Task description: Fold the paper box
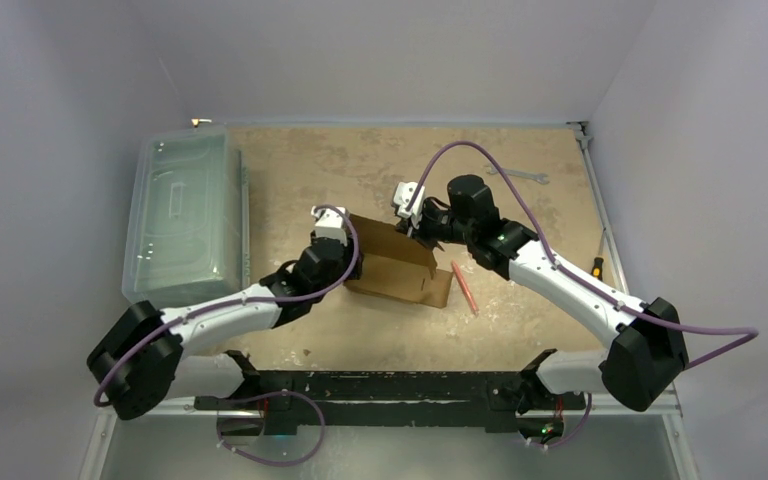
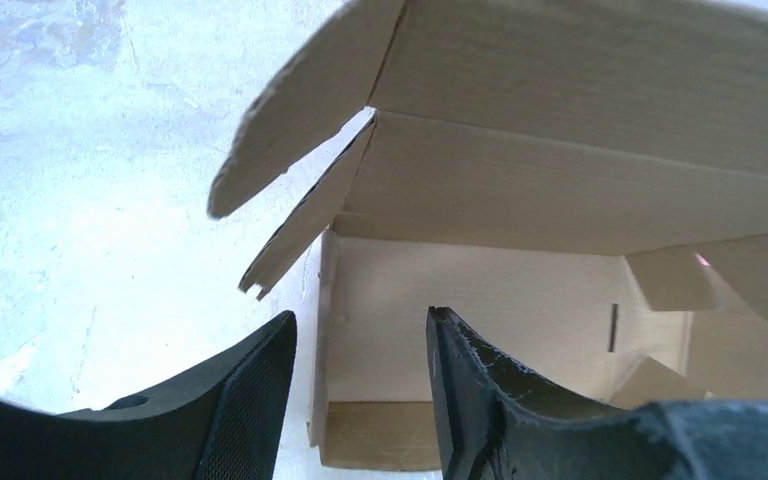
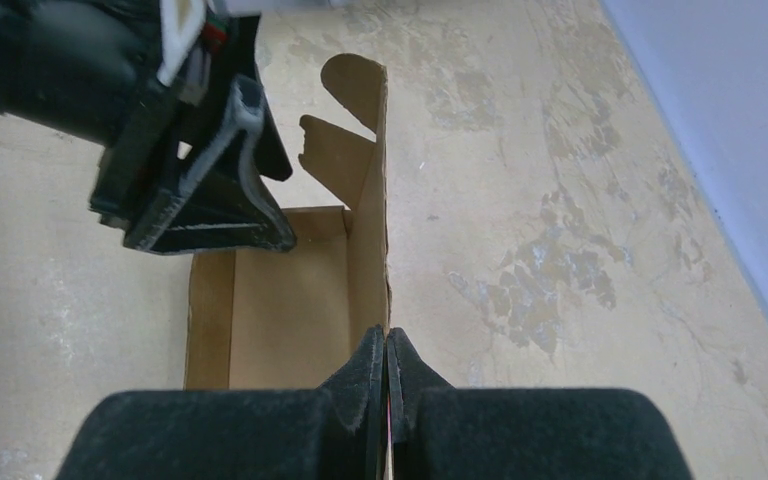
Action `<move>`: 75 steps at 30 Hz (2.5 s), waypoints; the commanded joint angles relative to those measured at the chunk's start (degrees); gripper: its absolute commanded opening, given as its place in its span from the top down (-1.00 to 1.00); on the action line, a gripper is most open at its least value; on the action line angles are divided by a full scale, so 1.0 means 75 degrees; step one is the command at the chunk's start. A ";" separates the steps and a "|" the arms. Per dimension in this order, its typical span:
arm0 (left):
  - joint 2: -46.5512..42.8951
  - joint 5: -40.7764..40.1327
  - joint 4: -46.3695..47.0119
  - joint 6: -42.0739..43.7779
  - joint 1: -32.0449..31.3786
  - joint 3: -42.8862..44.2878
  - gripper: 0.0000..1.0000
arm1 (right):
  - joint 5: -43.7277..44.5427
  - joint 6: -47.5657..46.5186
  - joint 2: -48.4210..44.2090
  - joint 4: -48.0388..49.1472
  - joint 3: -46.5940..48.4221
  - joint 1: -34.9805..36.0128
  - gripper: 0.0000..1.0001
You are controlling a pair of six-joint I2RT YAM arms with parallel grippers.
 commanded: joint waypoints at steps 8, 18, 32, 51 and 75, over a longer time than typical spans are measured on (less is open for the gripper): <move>-0.1910 0.0559 -0.3133 -0.2048 0.0080 0.0008 0.65 | 0.0183 0.0229 -0.0086 0.0506 0.0038 0.0017 1.00; -0.2124 0.1979 -0.3525 -0.4655 0.0082 -0.1308 1.00 | 0.0299 0.0228 0.0019 0.0470 0.0019 0.0004 1.00; -0.0024 0.1514 -0.2462 -0.6502 0.0095 -0.0832 1.00 | 0.0192 0.0245 -0.0057 0.0430 -0.0052 -0.0015 1.00; 0.1240 0.1428 -0.2551 -0.5676 0.1222 0.0749 1.00 | -0.0873 -0.0144 -0.0145 0.0063 -0.0139 0.0002 1.00; -0.1078 0.3454 -0.2374 -0.5011 0.1299 -0.1348 1.00 | 0.0017 0.0046 -0.0020 0.0280 -0.0093 -0.0078 1.00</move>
